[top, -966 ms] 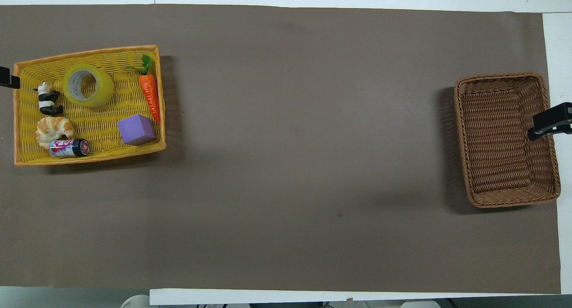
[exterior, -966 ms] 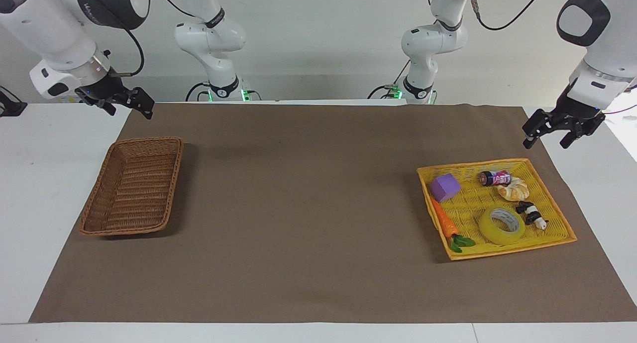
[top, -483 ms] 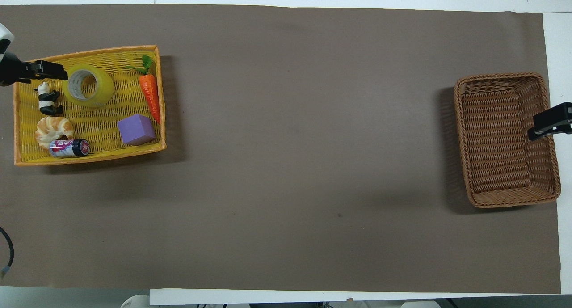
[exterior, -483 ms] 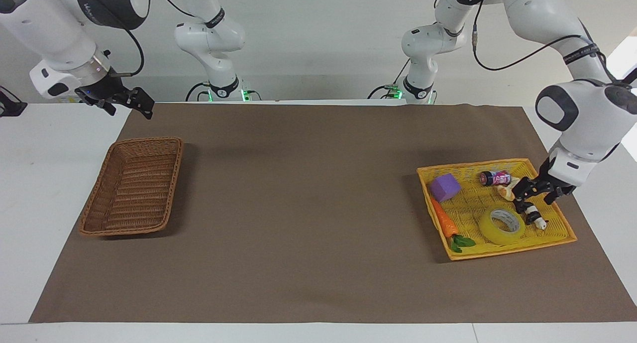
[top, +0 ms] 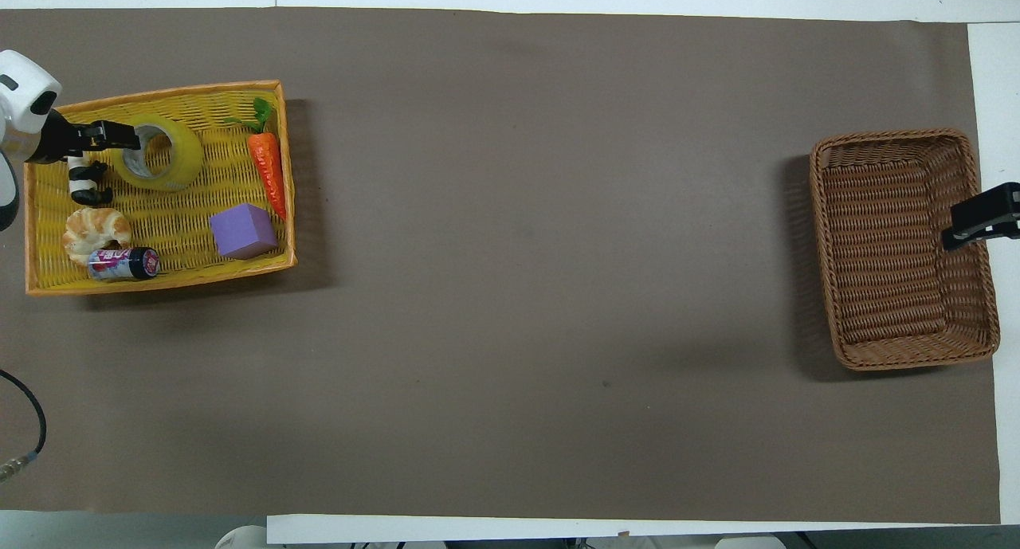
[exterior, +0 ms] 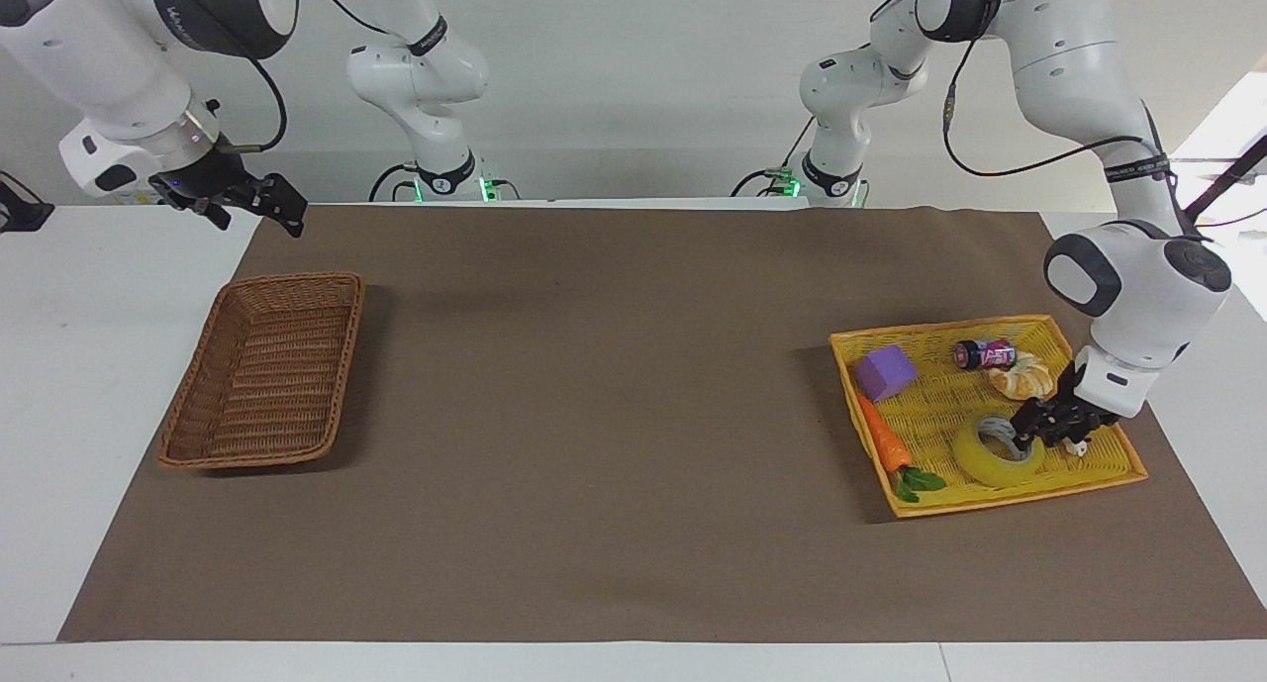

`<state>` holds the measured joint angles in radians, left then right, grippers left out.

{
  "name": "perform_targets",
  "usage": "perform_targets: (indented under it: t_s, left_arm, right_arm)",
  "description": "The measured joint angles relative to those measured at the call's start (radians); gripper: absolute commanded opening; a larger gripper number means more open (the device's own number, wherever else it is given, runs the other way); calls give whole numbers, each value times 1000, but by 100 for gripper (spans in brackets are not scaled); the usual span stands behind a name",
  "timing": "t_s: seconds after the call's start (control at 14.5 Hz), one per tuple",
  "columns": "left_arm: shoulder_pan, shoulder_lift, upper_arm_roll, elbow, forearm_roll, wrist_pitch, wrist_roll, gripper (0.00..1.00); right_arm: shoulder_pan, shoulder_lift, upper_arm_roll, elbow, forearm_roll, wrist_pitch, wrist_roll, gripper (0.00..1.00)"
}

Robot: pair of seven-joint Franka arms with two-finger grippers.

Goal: Move tape to another basket
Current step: 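Reach the left gripper down onto the yellow tape roll and grasp it, then lift the tape roll with the left gripper toward the table center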

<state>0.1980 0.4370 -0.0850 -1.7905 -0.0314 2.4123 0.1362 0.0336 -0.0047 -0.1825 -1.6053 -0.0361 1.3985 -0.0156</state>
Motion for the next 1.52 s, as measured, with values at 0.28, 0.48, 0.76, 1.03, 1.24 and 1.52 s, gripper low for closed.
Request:
perform_targets:
  t_s: [0.28, 0.48, 0.76, 1.03, 1.24, 1.52]
  left_arm:
    - [-3, 28, -2, -2, 0, 9, 0, 59]
    - [-5, 36, -2, -9, 0, 15, 0, 55]
    - [-9, 33, -2, -17, 4, 33, 0, 7]
    - [-9, 30, 0, -22, 9, 45, 1, 0]
    - [-12, 34, -4, 9, 7, -14, 1, 0]
    - [-47, 11, -15, 163, -34, -234, -62, 0]
  right_arm:
    - [0, 0, 0, 0, 0, 0, 0, 100]
    - [0, 0, 0, 0, 0, 0, 0, 100]
    - [0, 0, 0, 0, 0, 0, 0, 100]
    - [0, 0, 0, 0, 0, 0, 0, 100]
    - [0, 0, 0, 0, 0, 0, 0, 100]
    - [0, 0, 0, 0, 0, 0, 0, 100]
